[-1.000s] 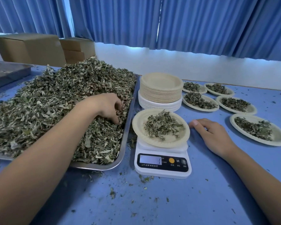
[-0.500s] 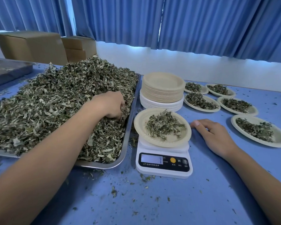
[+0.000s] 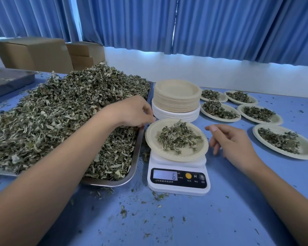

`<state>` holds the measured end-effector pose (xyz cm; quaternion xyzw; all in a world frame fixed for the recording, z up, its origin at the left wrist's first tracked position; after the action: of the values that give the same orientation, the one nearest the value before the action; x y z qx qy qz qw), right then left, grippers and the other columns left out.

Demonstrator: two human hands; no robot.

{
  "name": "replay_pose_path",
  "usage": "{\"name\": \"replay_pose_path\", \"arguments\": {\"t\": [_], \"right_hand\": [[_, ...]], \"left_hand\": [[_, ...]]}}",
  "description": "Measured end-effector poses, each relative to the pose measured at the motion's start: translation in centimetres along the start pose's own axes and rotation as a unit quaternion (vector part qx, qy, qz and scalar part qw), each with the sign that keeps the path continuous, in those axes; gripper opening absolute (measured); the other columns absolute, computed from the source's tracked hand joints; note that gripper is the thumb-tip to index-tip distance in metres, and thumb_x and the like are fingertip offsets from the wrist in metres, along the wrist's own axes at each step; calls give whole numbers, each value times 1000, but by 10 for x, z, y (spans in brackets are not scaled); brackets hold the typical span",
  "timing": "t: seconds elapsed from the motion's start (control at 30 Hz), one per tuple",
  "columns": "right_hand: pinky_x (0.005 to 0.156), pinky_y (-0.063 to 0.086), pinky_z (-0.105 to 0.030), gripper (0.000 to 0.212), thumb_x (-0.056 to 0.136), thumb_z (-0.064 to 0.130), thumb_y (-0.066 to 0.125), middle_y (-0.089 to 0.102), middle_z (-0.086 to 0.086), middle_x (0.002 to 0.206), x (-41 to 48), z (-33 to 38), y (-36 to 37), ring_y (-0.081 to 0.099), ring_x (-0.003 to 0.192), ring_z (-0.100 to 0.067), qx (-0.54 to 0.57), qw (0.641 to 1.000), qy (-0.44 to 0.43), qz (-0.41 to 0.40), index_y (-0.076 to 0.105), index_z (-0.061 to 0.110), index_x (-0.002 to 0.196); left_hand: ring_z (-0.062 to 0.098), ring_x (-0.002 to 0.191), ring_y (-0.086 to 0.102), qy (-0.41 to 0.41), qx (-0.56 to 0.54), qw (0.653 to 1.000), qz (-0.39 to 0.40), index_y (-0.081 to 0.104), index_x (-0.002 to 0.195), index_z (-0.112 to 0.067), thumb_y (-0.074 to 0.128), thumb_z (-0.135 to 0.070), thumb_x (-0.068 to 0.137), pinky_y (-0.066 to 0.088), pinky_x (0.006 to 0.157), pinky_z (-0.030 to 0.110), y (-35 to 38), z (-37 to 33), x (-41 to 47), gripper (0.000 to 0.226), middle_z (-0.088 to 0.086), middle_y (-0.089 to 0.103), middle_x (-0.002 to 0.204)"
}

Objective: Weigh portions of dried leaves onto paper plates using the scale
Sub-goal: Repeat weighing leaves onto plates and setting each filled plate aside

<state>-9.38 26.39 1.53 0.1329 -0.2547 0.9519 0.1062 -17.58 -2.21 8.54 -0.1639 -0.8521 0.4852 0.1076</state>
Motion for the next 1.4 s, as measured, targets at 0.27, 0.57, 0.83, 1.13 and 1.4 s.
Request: {"name": "replay_pose_path", "arguments": {"t": [0.27, 0.57, 0.83, 1.13, 1.4], "right_hand": [[41, 40, -18, 14, 102, 37, 60, 62, -4, 55, -3, 0, 13, 55, 43, -15, 42, 999, 30, 18, 71, 30, 103], [45, 44, -23, 26, 104, 36, 52, 68, -5, 62, 1, -12, -11, 54, 44, -18, 19, 995, 76, -59, 72, 20, 99], [42, 41, -16, 27, 104, 36, 54, 69, -5, 63, 1, -16, -12, 55, 44, -16, 9, 995, 79, -64, 73, 19, 97], [41, 40, -15, 27, 104, 36, 54, 70, -6, 64, 3, -20, -13, 57, 45, -18, 6, 995, 79, -62, 74, 19, 96], [49, 41, -21, 28, 104, 40, 53, 72, -6, 67, 4, -24, -13, 62, 50, -19, 3, 996, 74, -52, 74, 22, 97]], "left_hand": [[5, 66, 56, 2, 2, 1000, -2, 77, 90, -17, 75, -32, 90, 42, 63, 27, 14, -11, -1, 15, -11, 63, 69], [23, 100, 63, -135, 187, 972, 52, 63, 128, -20, 85, -29, 78, 50, 88, 36, -12, 38, -7, 55, 3, 64, 126], [27, 104, 63, -146, 175, 974, 16, 60, 137, -16, 86, -34, 78, 51, 95, 41, -15, 38, -7, 67, 5, 67, 125], [28, 109, 61, -128, 183, 972, -66, 69, 124, -32, 77, -40, 85, 42, 105, 50, -41, 20, -15, 41, -4, 69, 117], [-4, 57, 56, 39, -43, 998, -16, 78, 105, -25, 82, -38, 81, 41, 57, 15, -15, -23, -11, 27, -20, 71, 72]]}}
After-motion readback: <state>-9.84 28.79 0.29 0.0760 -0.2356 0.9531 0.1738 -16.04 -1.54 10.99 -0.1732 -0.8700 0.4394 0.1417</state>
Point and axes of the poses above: each hand's wrist, its own x-axis towards the middle knuckle, its own y-axis out of the palm, z = x × y, the point moved 5 cm from there along x, towards the middle knuckle
